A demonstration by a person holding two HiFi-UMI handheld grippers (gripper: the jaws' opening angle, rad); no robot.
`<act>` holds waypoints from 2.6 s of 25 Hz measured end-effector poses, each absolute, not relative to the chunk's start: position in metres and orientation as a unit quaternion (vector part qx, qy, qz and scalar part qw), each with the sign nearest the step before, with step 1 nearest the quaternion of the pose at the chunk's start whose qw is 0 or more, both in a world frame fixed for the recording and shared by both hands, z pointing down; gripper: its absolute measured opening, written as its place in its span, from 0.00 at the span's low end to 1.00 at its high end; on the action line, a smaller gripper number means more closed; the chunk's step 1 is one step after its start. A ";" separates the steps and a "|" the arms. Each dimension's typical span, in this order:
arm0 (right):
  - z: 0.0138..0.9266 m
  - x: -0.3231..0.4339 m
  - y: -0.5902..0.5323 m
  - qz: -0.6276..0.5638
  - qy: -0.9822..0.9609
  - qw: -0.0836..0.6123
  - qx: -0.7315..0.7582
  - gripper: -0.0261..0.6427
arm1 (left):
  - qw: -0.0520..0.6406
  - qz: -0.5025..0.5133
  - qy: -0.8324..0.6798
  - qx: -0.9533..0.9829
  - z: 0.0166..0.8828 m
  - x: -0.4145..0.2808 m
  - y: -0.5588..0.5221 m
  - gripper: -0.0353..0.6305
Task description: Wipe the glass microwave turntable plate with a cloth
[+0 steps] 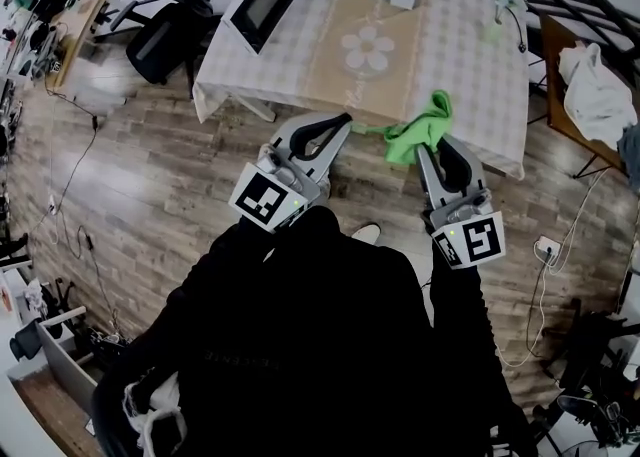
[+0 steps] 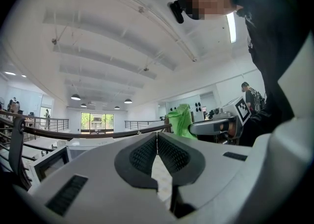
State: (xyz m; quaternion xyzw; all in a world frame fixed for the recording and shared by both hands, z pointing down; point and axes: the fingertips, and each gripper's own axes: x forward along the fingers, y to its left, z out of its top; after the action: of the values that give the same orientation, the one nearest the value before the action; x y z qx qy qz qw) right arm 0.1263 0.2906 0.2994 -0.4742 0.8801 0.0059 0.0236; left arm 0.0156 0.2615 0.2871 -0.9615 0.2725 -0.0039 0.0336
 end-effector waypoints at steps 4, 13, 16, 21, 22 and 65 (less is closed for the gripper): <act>0.307 0.120 0.261 -0.001 0.879 0.012 -0.476 0.18 | 0.026 -0.001 0.269 -0.963 0.296 0.008 0.231 0.09; 0.319 0.100 0.147 -0.012 0.870 -0.024 -0.493 0.19 | 0.014 0.004 0.251 -0.968 0.307 -0.014 0.109 0.09; 0.327 0.094 0.103 -0.020 0.867 -0.038 -0.497 0.19 | 0.009 0.002 0.240 -0.971 0.309 -0.018 0.064 0.09; 0.348 0.078 0.041 -0.048 0.861 -0.061 -0.502 0.19 | 0.001 0.000 0.226 -0.974 0.319 -0.028 0.004 0.09; 0.353 0.076 0.031 -0.054 0.859 -0.066 -0.505 0.19 | -0.001 -0.002 0.224 -0.974 0.322 -0.031 -0.006 0.09; 0.617 0.050 -0.202 -0.039 0.857 -0.437 -0.271 0.19 | -0.060 -0.032 0.345 -0.936 0.424 -0.042 -0.164 0.09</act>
State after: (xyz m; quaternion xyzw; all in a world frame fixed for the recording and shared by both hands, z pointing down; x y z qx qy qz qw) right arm 0.0500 -0.2017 0.6172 -0.2711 0.8568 -0.0390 -0.4369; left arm -0.0424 -0.1644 0.4239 -0.9363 0.3445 -0.0317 -0.0601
